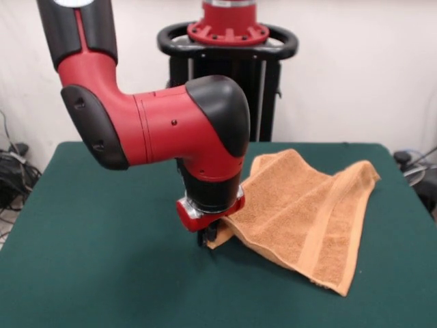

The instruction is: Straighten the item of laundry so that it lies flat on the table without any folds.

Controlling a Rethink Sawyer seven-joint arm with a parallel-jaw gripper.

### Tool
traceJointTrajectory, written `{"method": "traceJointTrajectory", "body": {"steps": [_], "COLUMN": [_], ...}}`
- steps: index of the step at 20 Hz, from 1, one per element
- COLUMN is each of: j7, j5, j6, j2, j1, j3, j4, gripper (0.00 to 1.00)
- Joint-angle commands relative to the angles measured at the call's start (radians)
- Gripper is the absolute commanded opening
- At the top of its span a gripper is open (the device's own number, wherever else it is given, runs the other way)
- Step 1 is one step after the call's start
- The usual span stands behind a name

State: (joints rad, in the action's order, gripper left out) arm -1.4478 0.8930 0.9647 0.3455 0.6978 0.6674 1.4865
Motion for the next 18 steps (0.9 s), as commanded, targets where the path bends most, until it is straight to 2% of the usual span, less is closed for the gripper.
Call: {"method": "traceJointTrajectory", "body": {"steps": [1, 6, 12, 18], "j7": [0.116, -0.032, -0.201, -0.325], "j5": [0.045, 0.121, 0.183, 0.193], "j6": [0.102, 0.075, 0.083, 0.066], "j2": [0.011, 0.107, 0.139, 0.136], "j1": [-0.047, -0.119, -0.232, -0.32], "j3": [-0.119, -0.207, -0.336, -0.45], "j4": [0.007, 0.012, -0.04, -0.067], "gripper": [0.0, 0.0, 0.0, 0.0]}}
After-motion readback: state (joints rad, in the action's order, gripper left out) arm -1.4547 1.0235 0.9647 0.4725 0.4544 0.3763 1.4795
